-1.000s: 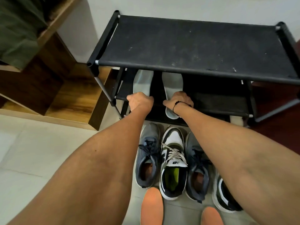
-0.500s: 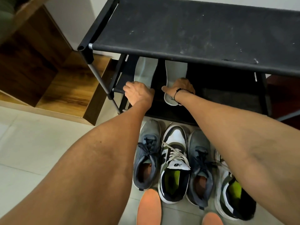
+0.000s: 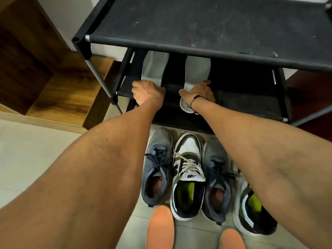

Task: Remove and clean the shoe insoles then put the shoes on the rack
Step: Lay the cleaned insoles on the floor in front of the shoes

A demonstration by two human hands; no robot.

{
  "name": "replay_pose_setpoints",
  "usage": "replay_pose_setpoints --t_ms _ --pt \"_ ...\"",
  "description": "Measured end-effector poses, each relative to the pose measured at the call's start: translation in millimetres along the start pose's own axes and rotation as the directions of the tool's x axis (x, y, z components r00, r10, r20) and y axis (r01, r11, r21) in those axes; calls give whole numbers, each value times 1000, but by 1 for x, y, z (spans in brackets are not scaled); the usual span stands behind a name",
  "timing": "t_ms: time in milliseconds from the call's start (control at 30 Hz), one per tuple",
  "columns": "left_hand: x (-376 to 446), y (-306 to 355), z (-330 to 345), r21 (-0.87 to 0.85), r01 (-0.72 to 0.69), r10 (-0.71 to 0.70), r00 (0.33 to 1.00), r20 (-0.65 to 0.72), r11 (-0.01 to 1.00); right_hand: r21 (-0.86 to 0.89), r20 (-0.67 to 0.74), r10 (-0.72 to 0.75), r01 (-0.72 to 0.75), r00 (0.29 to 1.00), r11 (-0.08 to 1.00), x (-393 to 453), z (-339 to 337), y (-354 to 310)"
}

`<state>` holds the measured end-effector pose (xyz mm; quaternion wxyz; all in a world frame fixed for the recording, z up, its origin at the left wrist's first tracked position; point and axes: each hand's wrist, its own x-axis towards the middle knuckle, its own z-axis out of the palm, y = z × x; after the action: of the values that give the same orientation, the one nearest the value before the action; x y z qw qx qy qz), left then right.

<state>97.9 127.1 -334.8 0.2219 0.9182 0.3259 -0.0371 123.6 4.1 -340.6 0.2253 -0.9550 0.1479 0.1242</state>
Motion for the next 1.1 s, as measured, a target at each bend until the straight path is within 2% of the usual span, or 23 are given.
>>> replay_pose_setpoints --t_ms 200,433,633,800,1100 --pt "6 3 2 78 -41 43 999 -25 996 17 6 -25 25 1000 1000 0 2 1" --pt "9 2 2 154 -57 54 998 24 986 49 -8 -24 24 1000 999 0 2 1" --pt "3 -2 -1 108 -75 71 997 40 991 75 25 -4 2 1000 997 -9 2 3" --pt "0 -15 -10 102 -175 167 982 88 979 -48 70 -29 33 997 998 -20 1 19" --pt "2 -26 -10 118 -258 249 965 88 959 2 37 -70 70 997 998 -20 1 16"
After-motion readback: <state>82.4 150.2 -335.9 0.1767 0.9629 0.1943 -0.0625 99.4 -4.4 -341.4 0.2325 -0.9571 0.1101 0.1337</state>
